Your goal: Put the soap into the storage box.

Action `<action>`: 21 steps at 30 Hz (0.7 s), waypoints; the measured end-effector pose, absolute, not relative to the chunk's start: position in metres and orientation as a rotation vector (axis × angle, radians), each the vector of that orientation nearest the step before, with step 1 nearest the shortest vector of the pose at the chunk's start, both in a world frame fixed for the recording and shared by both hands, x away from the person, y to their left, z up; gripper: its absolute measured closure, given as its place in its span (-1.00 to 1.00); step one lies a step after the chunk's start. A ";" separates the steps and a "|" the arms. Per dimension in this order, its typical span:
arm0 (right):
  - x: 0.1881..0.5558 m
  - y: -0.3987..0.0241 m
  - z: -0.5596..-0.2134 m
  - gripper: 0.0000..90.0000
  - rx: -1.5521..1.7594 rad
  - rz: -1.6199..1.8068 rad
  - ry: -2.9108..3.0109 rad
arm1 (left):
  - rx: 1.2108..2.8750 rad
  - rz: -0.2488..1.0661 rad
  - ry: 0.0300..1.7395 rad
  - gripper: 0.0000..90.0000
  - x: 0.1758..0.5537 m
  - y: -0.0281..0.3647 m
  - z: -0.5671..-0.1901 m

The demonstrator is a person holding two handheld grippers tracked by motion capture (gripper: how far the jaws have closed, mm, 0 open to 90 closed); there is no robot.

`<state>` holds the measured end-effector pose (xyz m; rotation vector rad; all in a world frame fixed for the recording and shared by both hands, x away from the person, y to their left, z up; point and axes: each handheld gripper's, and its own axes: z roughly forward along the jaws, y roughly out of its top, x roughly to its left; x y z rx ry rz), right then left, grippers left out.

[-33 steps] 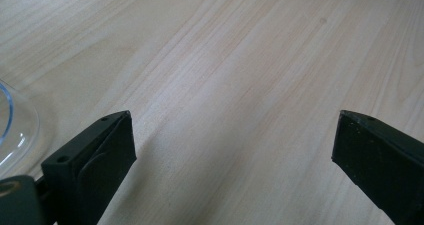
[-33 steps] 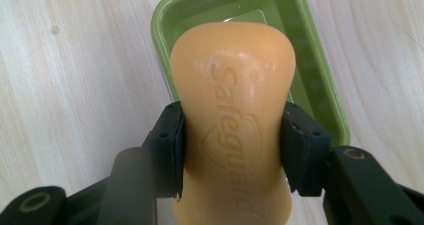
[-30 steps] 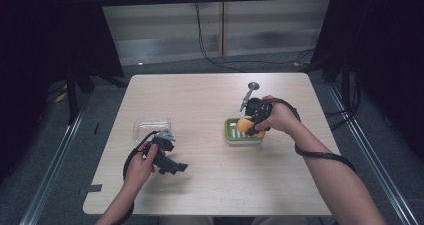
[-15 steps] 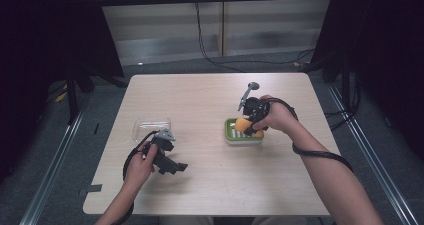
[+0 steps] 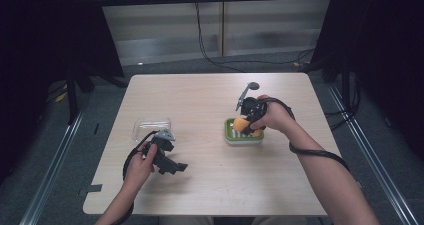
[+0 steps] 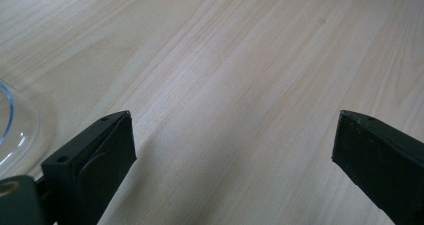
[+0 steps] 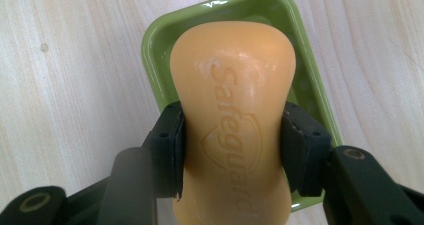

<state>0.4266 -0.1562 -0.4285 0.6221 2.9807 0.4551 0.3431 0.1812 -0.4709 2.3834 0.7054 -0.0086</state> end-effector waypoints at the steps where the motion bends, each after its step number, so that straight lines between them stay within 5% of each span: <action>1: 0.427 -0.156 -0.429 0.12 0.627 0.453 2.979 | 2.387 -0.009 0.706 -0.92 0.343 0.181 -0.471; 21: 0.431 -0.158 -0.433 0.12 0.655 0.470 2.958 | 2.381 -0.020 0.706 -0.92 0.343 0.181 -0.472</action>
